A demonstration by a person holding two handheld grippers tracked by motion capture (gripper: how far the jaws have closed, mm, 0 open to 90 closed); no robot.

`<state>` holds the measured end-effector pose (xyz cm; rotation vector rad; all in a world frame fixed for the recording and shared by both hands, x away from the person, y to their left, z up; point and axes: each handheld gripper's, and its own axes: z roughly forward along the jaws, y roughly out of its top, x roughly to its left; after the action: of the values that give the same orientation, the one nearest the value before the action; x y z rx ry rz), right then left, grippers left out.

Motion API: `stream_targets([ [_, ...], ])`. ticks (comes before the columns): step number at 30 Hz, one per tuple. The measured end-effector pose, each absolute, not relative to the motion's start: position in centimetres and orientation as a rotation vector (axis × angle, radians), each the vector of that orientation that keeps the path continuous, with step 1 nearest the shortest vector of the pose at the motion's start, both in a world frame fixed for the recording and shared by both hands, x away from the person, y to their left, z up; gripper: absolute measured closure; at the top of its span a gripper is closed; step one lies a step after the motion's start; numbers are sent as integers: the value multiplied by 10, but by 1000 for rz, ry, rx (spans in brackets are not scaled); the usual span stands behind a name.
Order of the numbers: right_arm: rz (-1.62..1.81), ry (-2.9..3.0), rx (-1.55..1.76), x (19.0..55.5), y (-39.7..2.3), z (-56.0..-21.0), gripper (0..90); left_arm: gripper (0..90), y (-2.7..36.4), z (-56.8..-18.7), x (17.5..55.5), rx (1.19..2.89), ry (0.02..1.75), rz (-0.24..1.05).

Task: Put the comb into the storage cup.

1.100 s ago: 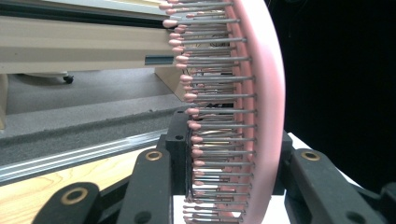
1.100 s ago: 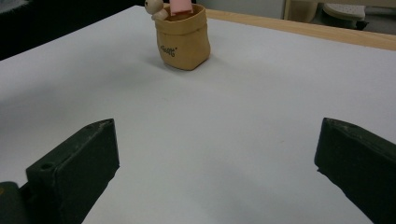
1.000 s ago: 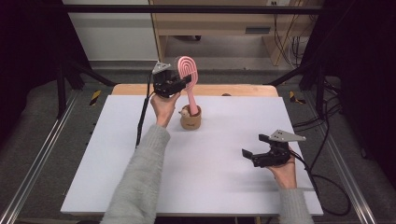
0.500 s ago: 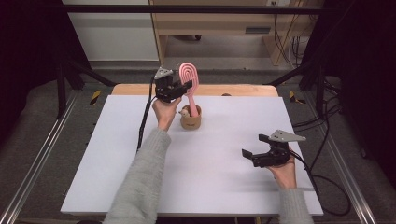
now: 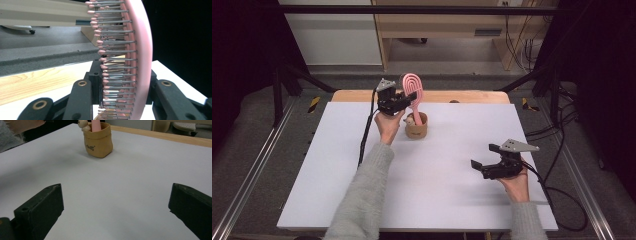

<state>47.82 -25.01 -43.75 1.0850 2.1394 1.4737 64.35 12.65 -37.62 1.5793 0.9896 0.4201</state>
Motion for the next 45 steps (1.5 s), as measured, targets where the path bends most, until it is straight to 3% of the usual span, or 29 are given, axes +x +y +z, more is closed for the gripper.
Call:
stream_targets([
  [45,1471,2143,1086,479,-249,-439,3,589,159,-395,637,1527,1080,409],
])
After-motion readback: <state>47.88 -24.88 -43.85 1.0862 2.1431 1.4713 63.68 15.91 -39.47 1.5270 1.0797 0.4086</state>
